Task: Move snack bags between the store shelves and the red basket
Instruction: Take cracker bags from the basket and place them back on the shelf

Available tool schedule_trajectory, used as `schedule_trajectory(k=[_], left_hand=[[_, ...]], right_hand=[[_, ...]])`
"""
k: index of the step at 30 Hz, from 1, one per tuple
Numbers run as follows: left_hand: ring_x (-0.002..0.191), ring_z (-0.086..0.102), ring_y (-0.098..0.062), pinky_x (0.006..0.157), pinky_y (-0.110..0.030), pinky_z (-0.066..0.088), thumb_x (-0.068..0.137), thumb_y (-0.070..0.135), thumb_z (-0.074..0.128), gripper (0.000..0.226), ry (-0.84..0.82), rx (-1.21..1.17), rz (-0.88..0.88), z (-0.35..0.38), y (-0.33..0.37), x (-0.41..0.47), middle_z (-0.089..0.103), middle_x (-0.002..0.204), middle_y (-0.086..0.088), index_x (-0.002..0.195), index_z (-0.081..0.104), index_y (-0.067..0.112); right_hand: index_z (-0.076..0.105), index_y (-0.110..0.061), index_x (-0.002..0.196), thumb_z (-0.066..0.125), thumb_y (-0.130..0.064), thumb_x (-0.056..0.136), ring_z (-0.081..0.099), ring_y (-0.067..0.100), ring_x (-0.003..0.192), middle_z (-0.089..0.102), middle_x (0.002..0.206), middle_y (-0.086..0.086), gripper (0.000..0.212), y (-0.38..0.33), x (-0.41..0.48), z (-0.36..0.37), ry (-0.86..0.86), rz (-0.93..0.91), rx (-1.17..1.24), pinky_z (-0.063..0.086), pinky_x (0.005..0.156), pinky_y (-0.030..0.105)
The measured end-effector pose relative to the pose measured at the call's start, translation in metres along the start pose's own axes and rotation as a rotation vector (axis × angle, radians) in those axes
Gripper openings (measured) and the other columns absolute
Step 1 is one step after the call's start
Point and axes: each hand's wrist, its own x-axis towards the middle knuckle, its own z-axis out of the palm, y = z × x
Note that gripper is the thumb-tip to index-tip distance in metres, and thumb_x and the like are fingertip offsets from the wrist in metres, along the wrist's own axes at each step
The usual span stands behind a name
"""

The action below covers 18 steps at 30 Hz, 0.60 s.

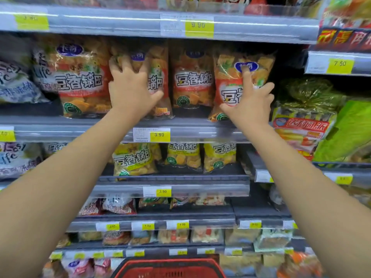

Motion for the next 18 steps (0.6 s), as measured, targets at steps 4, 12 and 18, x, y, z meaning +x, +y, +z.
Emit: schedule_trajectory(k=[4, 12, 18], left_hand=[[0.140, 0.011, -0.051, 0.086, -0.057, 0.048, 0.084, 0.061, 0.052, 0.083, -0.044, -0.015, -0.016, -0.0006, 0.0046, -0.0002, 0.018, 0.155, -0.023, 0.152, 0.013, 0.036], [0.143, 0.000, -0.049, 0.092, -0.059, 0.048, 0.085, 0.061, 0.050, 0.084, -0.062, -0.045, -0.018, -0.0004, 0.0042, -0.0009, 0.010, 0.158, -0.020, 0.152, 0.005, 0.038], [0.143, 0.000, -0.049, 0.090, -0.057, 0.048, 0.086, 0.063, 0.049, 0.084, -0.089, -0.023, 0.004, 0.0004, 0.0022, 0.0012, 0.011, 0.158, -0.019, 0.152, 0.004, 0.038]], right_hand=[[0.006, -0.044, 0.149, 0.073, -0.047, 0.076, 0.037, 0.040, 0.116, 0.023, 0.138, 0.022, 0.100, -0.0084, 0.0065, -0.0010, -0.045, 0.051, -0.037, 0.043, 0.088, 0.046], [0.002, -0.044, 0.150, 0.072, -0.044, 0.078, 0.036, 0.040, 0.116, 0.023, 0.139, 0.023, 0.100, -0.0117, 0.0006, 0.0017, -0.044, 0.066, -0.034, 0.043, 0.087, 0.044], [-0.001, -0.047, 0.148, 0.072, -0.051, 0.076, 0.036, 0.040, 0.115, 0.024, 0.137, 0.023, 0.103, -0.0105, 0.0062, 0.0010, -0.076, 0.072, -0.071, 0.044, 0.086, 0.045]])
